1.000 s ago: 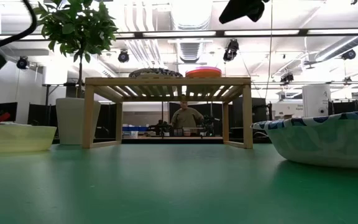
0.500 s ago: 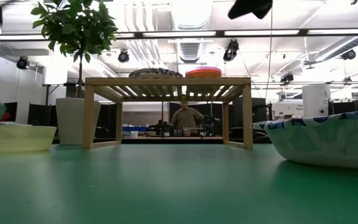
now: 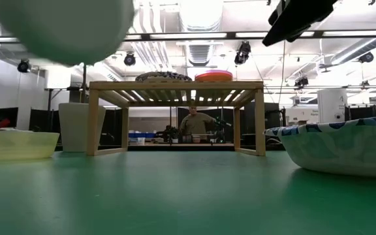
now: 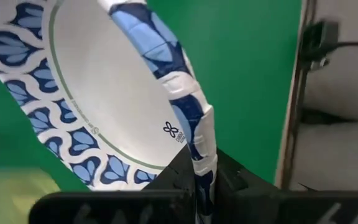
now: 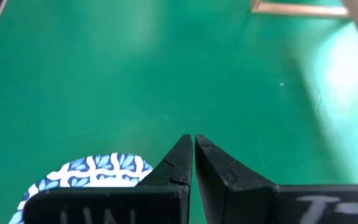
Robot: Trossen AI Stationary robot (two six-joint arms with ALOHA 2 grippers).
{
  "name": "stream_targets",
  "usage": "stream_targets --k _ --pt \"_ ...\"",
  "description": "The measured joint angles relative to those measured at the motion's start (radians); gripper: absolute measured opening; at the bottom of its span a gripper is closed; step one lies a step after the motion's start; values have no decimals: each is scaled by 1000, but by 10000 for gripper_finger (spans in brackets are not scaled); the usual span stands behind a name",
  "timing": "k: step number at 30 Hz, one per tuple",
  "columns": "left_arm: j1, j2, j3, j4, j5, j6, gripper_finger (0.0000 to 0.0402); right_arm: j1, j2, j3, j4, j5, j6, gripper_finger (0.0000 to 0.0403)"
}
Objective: Place and stack bowls onto a shelf
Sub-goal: Stack the white patterned bowl on top of the white patterned bowl on the shelf
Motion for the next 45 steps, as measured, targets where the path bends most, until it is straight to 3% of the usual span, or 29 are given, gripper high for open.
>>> stream_targets --k 5,10,15,20,24,35,45 --pt "119 1 135 -26 -108 332 0 0 -70 -25 33 2 -52 9" --pt "308 1 216 -45 -224 624 0 0 -142 -62 117 2 -119 9" --pt "556 1 263 -36 -233 868 0 0 -185 -88 155 4 -163 9" --pt "801 17 262 17 -219 1011 0 0 -207 -122 173 4 -173 9" --pt "932 63 260 21 -204 1087 0 0 -204 -132 173 4 -173 9" --pt "1039 195 349 4 -203 1120 7 -1 -200 -132 173 5 -186 9" --pt "1039 298 523 -90 -239 1114 88 -1 -200 -132 172 4 -185 9"
